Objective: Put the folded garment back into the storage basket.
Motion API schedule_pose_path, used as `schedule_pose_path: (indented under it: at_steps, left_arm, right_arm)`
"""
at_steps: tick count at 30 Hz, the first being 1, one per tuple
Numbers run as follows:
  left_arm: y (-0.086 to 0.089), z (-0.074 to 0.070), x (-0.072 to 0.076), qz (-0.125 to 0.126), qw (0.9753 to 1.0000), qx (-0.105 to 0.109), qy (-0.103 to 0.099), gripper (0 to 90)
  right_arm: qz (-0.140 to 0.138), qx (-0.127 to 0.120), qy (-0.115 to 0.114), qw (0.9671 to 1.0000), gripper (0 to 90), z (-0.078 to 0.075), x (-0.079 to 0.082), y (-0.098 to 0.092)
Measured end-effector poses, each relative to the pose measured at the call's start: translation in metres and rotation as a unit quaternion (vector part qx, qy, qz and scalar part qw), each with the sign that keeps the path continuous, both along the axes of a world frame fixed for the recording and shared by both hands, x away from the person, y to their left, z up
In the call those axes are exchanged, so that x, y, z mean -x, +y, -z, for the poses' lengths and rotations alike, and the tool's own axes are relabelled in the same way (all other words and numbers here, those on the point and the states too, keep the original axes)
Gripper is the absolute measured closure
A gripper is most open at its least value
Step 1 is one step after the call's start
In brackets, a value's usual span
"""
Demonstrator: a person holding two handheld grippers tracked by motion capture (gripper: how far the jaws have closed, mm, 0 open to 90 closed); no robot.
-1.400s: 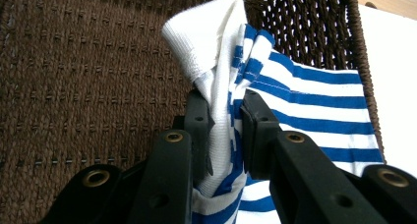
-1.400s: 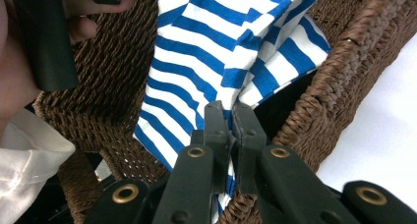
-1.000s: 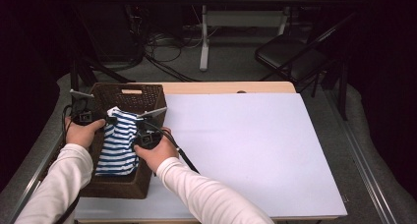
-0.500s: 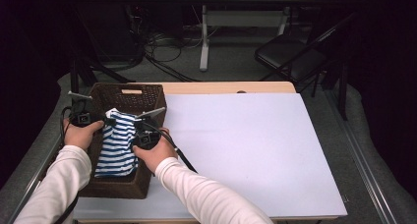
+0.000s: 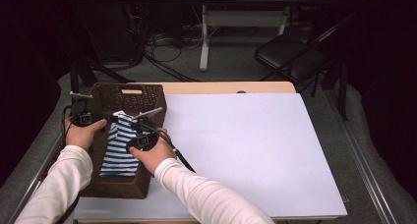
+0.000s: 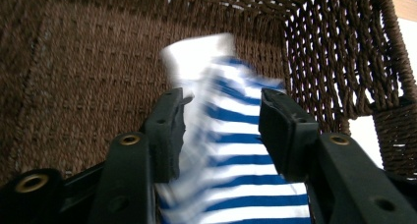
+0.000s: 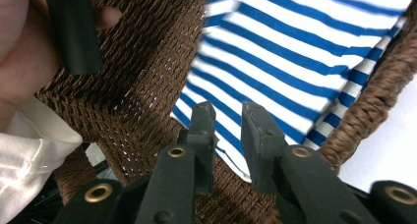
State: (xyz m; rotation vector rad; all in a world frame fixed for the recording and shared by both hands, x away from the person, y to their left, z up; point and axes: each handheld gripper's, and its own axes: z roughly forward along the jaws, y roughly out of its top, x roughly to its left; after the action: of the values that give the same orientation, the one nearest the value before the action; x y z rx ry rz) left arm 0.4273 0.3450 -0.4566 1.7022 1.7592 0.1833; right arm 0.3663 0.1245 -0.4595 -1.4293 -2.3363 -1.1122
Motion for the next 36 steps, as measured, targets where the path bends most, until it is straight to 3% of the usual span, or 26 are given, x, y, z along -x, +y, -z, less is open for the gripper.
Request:
schedule_pose_path:
  at_steps: [1,6,10,17,19,23,26,29,36]
  left_arm:
    - [0.0,-0.001,0.0,0.001,1.0,-0.004,-0.004,49.1]
    - [-0.001,-0.001,0.001,0.007,0.9996,-0.023,-0.01,46.2]
    - [-0.001,-0.001,0.001,0.008,0.9995,-0.027,-0.012,45.5]
    - [-0.003,-0.002,0.002,0.014,0.9992,-0.025,-0.027,45.4]
    - [-0.004,-0.004,0.003,0.016,0.9988,-0.026,-0.038,45.3]
    - [-0.007,-0.007,0.004,0.015,0.9989,-0.019,-0.04,44.5]
    - [-0.008,-0.008,0.005,0.015,0.9989,-0.017,-0.041,44.3]
    - [-0.009,-0.009,0.006,0.017,0.999,-0.021,-0.036,43.6]
    - [-0.011,-0.01,0.008,0.017,0.9989,-0.025,-0.035,37.7]
  right_arm:
    - [0.0,0.002,0.002,1.0,73.7,-0.001,0.001,0.001]
    - [-0.012,0.011,-0.031,0.9994,68.5,-0.004,0.004,0.002]
    - [-0.019,0.014,-0.047,0.9986,64.0,-0.007,0.007,0.003]
    - [-0.033,0.014,-0.075,0.9965,62.5,-0.012,0.013,0.004]
    - [-0.034,0.011,-0.071,0.9968,62.8,-0.014,0.015,0.004]
    - [-0.04,0.008,-0.104,0.9937,59.0,-0.016,0.017,0.003]
    - [-0.045,0.009,-0.102,0.9937,56.8,-0.019,0.018,0.002]
    - [-0.046,0.007,-0.109,0.9929,52.8,-0.022,0.019,0.001]
    - [-0.065,0.015,-0.126,0.9898,34.1,-0.031,0.022,-0.003]
